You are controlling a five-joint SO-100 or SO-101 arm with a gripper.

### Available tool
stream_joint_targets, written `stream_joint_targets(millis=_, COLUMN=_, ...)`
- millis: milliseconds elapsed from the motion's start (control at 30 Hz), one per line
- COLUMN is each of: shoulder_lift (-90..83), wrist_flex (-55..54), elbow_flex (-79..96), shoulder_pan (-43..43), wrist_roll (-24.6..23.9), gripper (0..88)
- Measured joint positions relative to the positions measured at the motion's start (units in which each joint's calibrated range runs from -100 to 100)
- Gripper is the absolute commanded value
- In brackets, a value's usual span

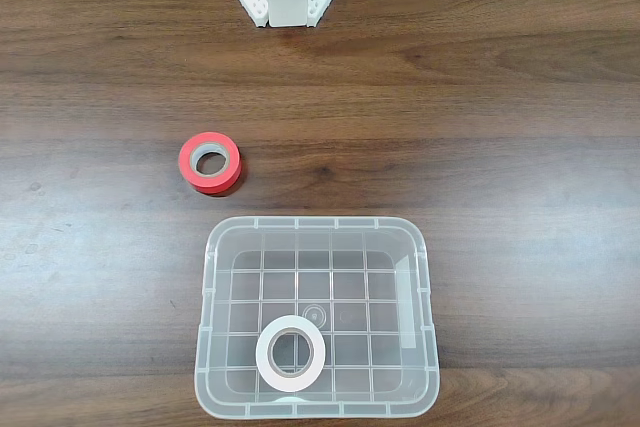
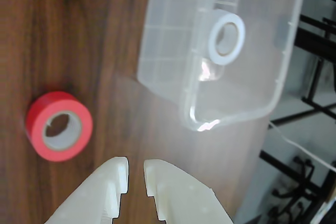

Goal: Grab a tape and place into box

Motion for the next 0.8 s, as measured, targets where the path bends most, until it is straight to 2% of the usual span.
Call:
stream_joint_targets(millis=500, shoulder_lift=-33.74, wrist_flex=-26.86, elbow_flex=57.4, shoulder_pan=0.0, wrist_roll=0.05, gripper=3.7)
stream_joint_targets(millis=600, shoulder_lift=-40.35, wrist_flex=-28.9, elbow_flex=66.52, shoulder_pan=0.0, wrist_roll=-0.16, gripper=3.0)
stream_joint_targets(millis=800, shoulder_lift=-48.72, wrist_flex=-28.64, elbow_flex=76.9, shoulder_pan=0.08, wrist_roll=-4.02, gripper=1.2)
